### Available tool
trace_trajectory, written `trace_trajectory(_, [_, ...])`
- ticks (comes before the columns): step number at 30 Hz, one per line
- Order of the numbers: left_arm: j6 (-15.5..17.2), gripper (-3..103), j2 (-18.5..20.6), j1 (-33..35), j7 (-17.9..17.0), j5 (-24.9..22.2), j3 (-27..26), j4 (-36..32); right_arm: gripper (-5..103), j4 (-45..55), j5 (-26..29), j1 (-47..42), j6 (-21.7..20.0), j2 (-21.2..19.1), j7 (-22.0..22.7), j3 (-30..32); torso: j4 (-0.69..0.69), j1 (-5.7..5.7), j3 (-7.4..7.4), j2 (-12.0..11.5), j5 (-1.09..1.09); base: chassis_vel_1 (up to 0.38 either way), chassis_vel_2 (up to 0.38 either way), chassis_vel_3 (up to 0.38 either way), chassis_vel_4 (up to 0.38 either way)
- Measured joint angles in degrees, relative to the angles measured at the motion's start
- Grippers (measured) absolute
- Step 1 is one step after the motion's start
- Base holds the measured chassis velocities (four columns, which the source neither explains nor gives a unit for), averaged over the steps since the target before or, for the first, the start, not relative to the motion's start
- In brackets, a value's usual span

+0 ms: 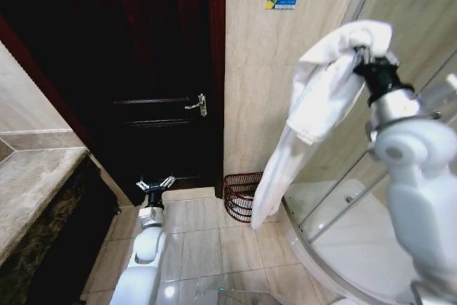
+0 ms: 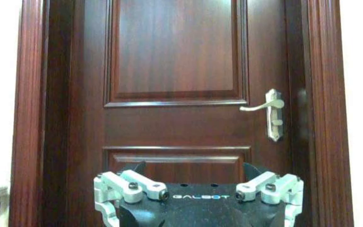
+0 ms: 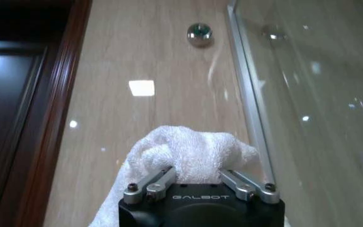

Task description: Discard the used towel into the hamper.

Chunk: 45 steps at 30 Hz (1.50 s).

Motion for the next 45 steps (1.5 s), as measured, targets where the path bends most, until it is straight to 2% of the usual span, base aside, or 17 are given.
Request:
trace_trajectory(2, [-0.04, 100, 0.08, 0.07, 0.01, 0.00, -0.03, -0.18, 12, -3.30, 0.82, 7.83, -0.08, 0.80, 1.71, -4.94, 0.02, 0.00, -0.01, 0.00, -0.06, 0.000, 0.000, 0.000, 0.000])
trace_trajectory(3, [-0.04, 100, 0.08, 0.07, 0.01, 0.00, -0.03, -0.18, 12, -3.30, 0.82, 7.83, -0.08, 0.80, 1.71, -4.94, 0.02, 0.00, -0.01, 0.00, -0.06, 0.000, 0.000, 0.000, 0.000])
trace_trajectory(7, [-0.32, 100, 0.44, 0.89, 0.02, -0.09, -0.60, -0.62, 12, -13.82, 2.19, 24.69, -0.20, 4.78, 4.30, -16.35, 0.07, 0.00, 0.00, 0.00, -0.04, 0.000, 0.000, 0.000, 0.000])
trace_trajectory(8, [-0.32, 100, 0.44, 0.89, 0.02, -0.09, -0.60, -0.62, 12, -13.82, 2.19, 24.69, -0.20, 4.78, 4.30, -16.35, 0.07, 0.00, 0.00, 0.00, -0.04, 0.000, 0.000, 0.000, 0.000])
trace_trajectory(11, [-0.63, 100, 0.39, 0.97, 0.04, -0.29, -0.63, -0.78, 12, -21.00, 1.86, 33.48, 0.59, 8.24, 4.67, -20.58, 0.04, 0.00, -0.01, 0.00, -0.08, 0.000, 0.000, 0.000, 0.000])
trace_trajectory(15, [-0.76, 100, 0.11, 0.89, 0.09, -0.38, -0.24, -0.76, 12, -26.98, 1.20, 39.68, 1.00, 11.25, 5.06, -23.42, 0.02, 0.00, -0.01, 0.00, -0.05, 0.000, 0.000, 0.000, 0.000])
trace_trajectory(23, [-0.80, 100, 0.57, 1.01, 1.15, -0.95, -0.42, -1.17, 12, -33.38, -0.76, 42.47, 2.22, 14.48, 4.90, -25.04, 0.03, -0.01, -0.01, 0.00, -0.05, 0.000, 0.000, 0.000, 0.000])
trace_trajectory(32, [-1.13, 100, 0.49, 1.94, 1.26, -1.27, -0.56, -2.06, 12, -33.64, -1.42, 36.65, 3.22, 13.26, 3.92, -24.81, 0.02, 0.00, -0.01, 0.01, -0.02, 0.000, 0.000, 0.000, 0.000])
trace_trajectory(45, [-0.83, 100, -1.25, 1.84, 1.25, 0.75, 0.83, -2.72, 12, -32.96, -0.34, 38.61, 2.92, 11.35, 3.74, -25.61, 0.02, -0.01, -0.02, 0.01, -0.04, 0.000, 0.000, 0.000, 0.000])
